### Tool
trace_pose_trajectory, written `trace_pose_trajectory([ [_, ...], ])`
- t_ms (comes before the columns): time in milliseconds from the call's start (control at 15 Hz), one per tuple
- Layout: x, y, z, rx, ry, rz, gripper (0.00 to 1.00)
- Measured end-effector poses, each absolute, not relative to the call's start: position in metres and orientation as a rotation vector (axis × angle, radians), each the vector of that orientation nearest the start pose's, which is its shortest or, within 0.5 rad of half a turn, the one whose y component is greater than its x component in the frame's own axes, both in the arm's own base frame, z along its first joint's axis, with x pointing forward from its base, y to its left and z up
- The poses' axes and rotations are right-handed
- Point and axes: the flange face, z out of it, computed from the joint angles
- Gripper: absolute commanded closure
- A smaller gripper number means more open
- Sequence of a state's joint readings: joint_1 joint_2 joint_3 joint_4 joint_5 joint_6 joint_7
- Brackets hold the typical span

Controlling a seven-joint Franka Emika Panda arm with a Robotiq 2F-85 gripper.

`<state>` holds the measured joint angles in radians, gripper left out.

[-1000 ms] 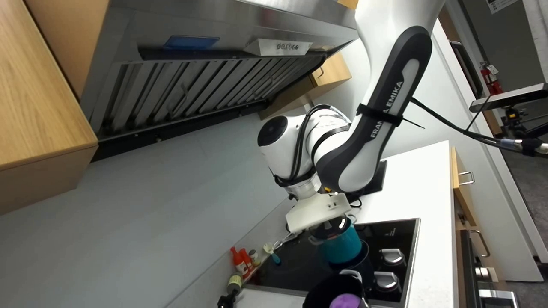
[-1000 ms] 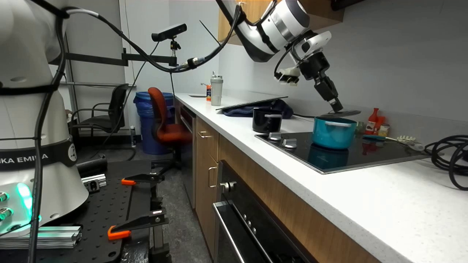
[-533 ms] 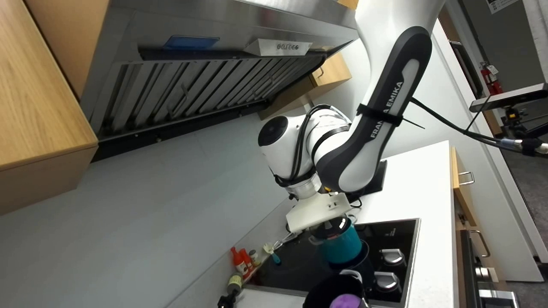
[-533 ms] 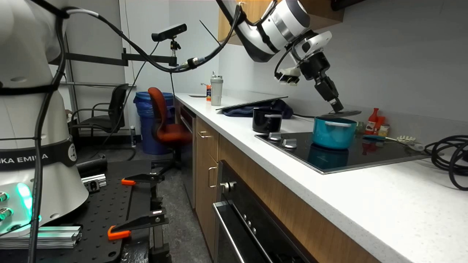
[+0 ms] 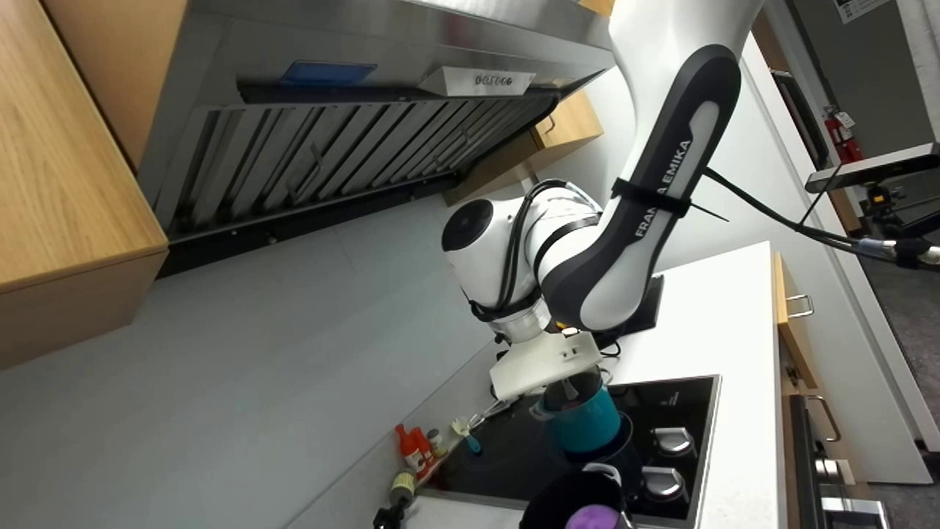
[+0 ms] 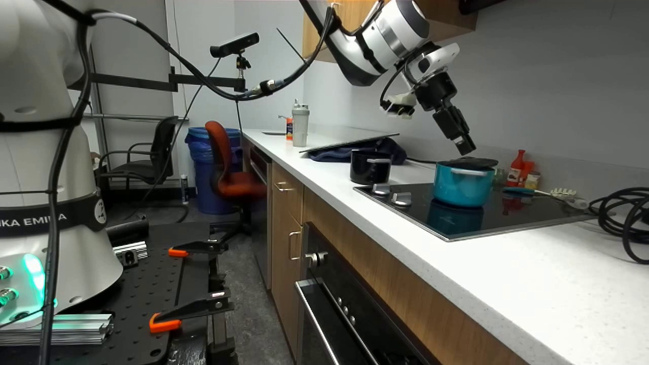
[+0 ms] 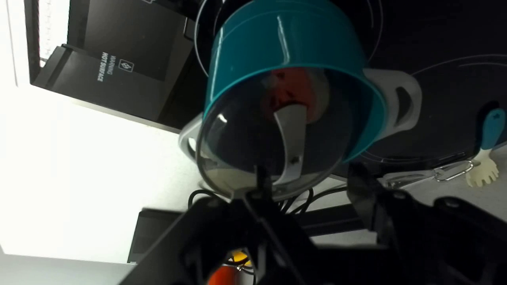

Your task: Place the lid on the blue pot

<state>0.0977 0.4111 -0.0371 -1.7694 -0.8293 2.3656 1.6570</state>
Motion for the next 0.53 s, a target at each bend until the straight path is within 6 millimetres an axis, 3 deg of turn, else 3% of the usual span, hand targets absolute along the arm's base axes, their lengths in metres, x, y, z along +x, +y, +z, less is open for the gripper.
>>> trace_pose_trajectory([
  [133, 0.6715, 0.0364, 0.352, -2.847, 1.615, -1.011, 0.01],
  [533, 0.6709, 0.0448, 0.3551, -2.847, 1.595, -1.016, 0.0],
])
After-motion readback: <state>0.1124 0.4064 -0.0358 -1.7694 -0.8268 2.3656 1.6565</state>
